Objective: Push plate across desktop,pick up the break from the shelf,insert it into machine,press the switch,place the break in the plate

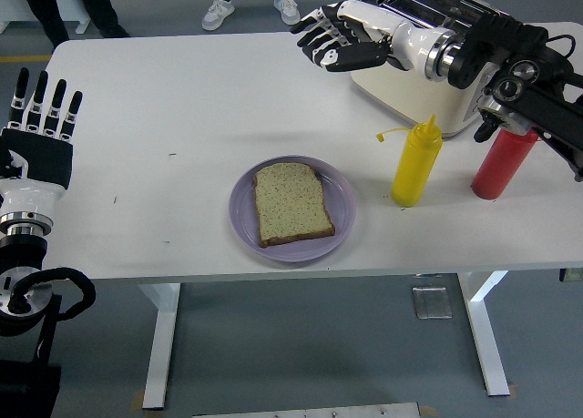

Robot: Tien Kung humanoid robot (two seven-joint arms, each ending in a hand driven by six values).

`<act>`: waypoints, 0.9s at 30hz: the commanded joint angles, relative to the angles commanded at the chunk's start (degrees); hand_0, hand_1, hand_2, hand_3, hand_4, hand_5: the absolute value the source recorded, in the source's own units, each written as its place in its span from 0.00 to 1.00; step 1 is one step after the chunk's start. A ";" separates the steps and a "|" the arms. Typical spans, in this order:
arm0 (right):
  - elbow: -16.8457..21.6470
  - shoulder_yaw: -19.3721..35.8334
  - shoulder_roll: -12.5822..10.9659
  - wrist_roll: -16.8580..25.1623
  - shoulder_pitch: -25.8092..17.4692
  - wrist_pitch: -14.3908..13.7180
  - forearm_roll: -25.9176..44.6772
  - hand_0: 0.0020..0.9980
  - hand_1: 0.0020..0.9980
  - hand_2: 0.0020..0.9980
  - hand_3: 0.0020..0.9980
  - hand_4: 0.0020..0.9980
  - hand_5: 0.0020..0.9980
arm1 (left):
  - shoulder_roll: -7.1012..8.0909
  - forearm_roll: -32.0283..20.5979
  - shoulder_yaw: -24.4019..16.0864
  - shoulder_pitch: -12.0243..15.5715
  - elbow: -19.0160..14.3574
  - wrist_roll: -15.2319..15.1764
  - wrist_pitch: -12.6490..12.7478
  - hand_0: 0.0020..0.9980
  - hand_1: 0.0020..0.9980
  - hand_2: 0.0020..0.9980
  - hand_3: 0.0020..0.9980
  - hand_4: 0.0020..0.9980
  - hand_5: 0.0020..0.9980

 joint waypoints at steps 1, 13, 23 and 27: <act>0.95 1.58 -0.66 0.00 -0.63 -0.80 1.71 0.72 0.71 0.70 0.72 0.40 0.22 | 0.01 -0.01 0.03 0.02 -0.06 0.01 0.00 0.80 0.81 0.83 0.76 0.62 1.00; 1.29 21.39 -5.35 -0.09 -7.02 -3.85 22.75 0.73 0.72 0.72 0.75 0.43 0.28 | 0.25 -0.01 0.12 0.30 -0.69 0.09 -0.07 0.80 0.81 0.83 0.76 0.62 1.00; 0.27 31.55 -6.57 0.32 -9.81 -4.33 32.39 0.73 0.72 0.74 0.76 0.45 0.32 | 0.16 -0.10 -0.44 0.36 -0.72 0.00 0.13 0.80 0.81 0.83 0.76 0.62 1.00; -0.16 32.41 -6.56 0.36 -10.42 -4.39 33.07 0.73 0.72 0.74 0.76 0.45 0.32 | 0.12 -0.14 -0.70 0.38 -0.71 -0.04 0.24 0.80 0.81 0.83 0.76 0.62 1.00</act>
